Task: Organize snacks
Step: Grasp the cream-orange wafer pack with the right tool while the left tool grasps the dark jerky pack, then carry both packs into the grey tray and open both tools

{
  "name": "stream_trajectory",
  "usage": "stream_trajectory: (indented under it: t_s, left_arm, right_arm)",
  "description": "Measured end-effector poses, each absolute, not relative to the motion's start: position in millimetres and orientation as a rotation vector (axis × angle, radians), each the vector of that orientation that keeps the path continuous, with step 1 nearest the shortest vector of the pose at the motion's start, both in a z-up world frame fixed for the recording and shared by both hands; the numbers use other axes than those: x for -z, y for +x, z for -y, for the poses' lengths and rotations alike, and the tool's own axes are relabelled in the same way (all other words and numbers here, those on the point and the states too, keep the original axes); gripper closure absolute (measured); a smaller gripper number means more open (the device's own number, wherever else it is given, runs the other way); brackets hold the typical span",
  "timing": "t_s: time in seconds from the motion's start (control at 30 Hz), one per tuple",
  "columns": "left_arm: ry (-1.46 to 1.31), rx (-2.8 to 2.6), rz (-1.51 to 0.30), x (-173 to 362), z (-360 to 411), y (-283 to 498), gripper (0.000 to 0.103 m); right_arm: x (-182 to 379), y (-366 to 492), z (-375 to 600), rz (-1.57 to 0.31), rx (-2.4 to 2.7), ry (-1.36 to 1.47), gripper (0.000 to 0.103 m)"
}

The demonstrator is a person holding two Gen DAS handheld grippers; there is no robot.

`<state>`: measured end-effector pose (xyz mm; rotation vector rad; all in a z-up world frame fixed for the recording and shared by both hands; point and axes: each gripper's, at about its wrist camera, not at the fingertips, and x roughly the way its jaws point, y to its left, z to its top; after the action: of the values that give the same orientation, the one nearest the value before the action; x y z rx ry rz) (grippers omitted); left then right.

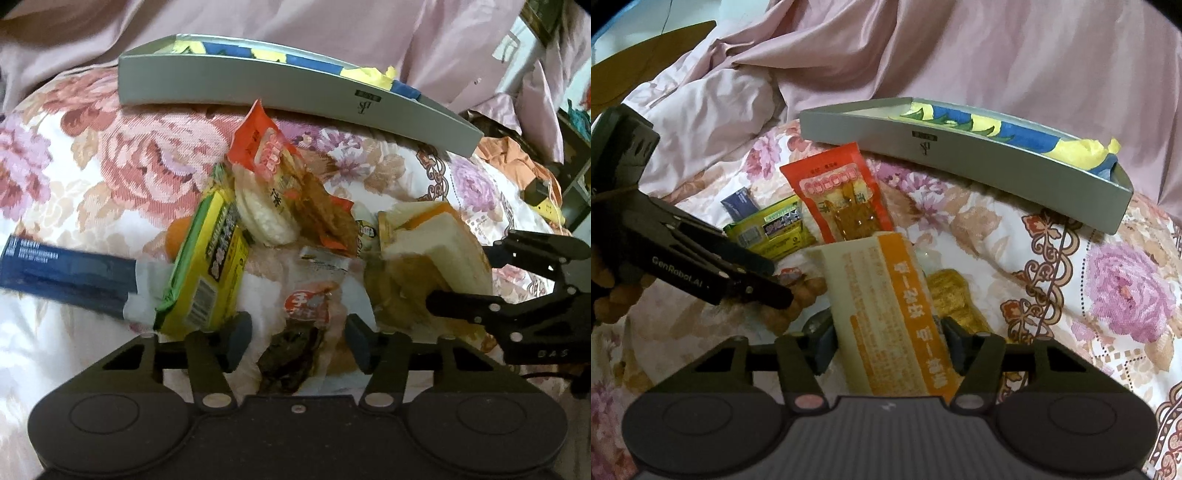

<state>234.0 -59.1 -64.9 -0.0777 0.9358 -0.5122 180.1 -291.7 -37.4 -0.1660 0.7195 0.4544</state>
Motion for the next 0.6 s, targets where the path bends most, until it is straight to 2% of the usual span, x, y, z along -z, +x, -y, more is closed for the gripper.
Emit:
stream_trajectory:
  t_s: [0.07, 0.17, 0.4, 0.6]
  left_arm:
    - [-0.087, 0.499, -0.948, 63.5, 61.0, 229.2, 0.054]
    - [-0.081, 0.48, -0.955, 62.5, 65.1, 220.7, 0.054]
    - [-0.113, 0.433, -0.954, 59.7, 67.3, 199.7, 0.055]
    - [-0.124, 0.407, -0.876, 42.3, 66.9, 182.5, 0.055]
  right_arm:
    - [37.1, 178.7, 290.4, -0.71, -0.453, -0.169, 0.045]
    - [35.2, 176.8, 289.8, -0.695, -0.453, -0.161, 0.051]
    - [30.6, 171.2, 287.0, -0.647, -0.459, -0.141, 0.053]
    - [20.0, 164.0, 287.8, -0.555, -0.488, -0.103, 0.053]
